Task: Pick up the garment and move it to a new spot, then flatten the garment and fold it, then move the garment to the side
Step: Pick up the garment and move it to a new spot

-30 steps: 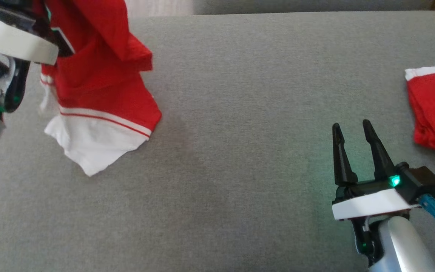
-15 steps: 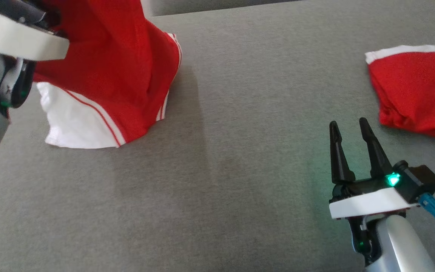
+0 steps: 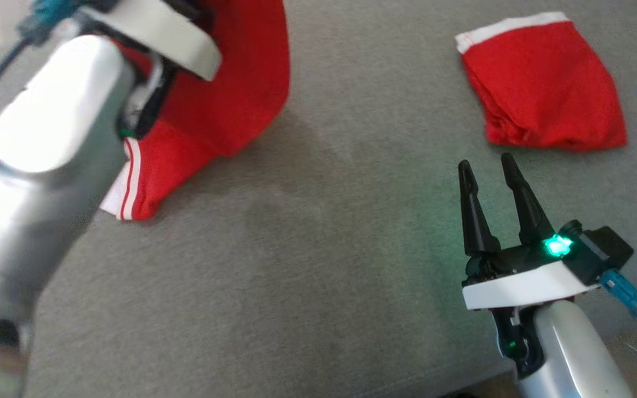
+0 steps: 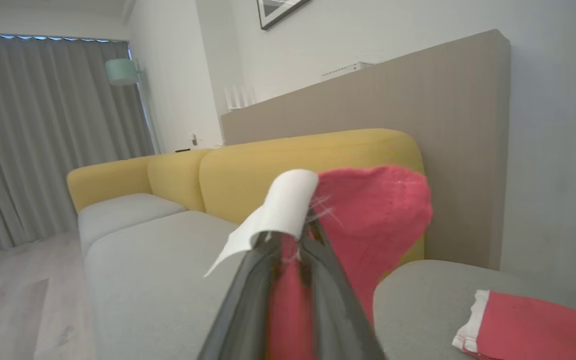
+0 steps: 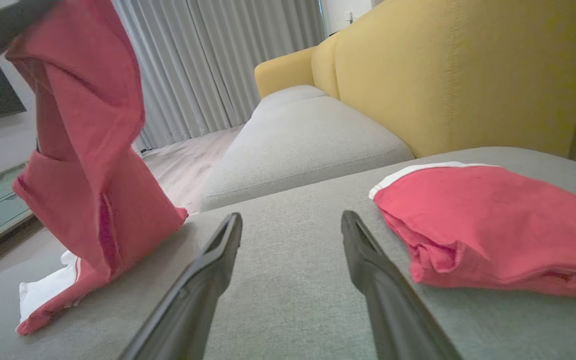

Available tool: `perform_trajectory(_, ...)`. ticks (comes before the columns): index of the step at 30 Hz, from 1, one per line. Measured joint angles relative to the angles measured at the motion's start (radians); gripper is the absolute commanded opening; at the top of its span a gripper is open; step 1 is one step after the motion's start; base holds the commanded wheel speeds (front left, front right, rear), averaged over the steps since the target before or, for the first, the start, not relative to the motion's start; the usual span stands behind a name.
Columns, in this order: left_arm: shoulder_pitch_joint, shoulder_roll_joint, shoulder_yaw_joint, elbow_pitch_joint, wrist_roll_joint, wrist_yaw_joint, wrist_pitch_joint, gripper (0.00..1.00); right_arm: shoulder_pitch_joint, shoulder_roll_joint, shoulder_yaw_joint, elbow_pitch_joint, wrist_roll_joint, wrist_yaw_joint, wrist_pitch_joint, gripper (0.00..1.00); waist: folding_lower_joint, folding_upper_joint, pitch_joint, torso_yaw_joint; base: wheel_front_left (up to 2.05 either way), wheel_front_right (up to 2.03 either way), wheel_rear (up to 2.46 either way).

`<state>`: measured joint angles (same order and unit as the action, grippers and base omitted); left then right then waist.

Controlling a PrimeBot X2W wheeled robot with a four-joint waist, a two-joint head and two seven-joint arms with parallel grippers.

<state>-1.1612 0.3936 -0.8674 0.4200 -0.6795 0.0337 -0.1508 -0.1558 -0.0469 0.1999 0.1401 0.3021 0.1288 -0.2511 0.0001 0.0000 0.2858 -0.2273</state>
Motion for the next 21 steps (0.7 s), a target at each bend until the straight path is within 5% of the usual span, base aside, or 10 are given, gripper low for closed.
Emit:
perform_trajectory(1,-0.006,-0.021,-0.007,0.023,0.0,0.0,0.0,1.0,0.0,0.0,0.001,-0.002,0.005,0.0,0.0,1.0,0.0,0.0,0.006,-0.011,0.0,0.0,0.0)
perform_trajectory(8,-0.04,-0.09,-0.052,0.167,0.021,-0.044,-0.036,1.0,-0.019,0.0,0.001,-0.013,0.015,0.0,0.0,1.0,0.0001,0.0,0.035,-0.043,0.0,0.0,0.0)
perform_trajectory(21,0.077,0.012,0.068,0.156,0.001,-0.026,-0.105,1.0,-0.013,0.0,-0.061,-0.007,-0.042,0.0,0.0,1.0,-0.0002,0.0,-0.009,0.101,0.0,0.0,0.0)
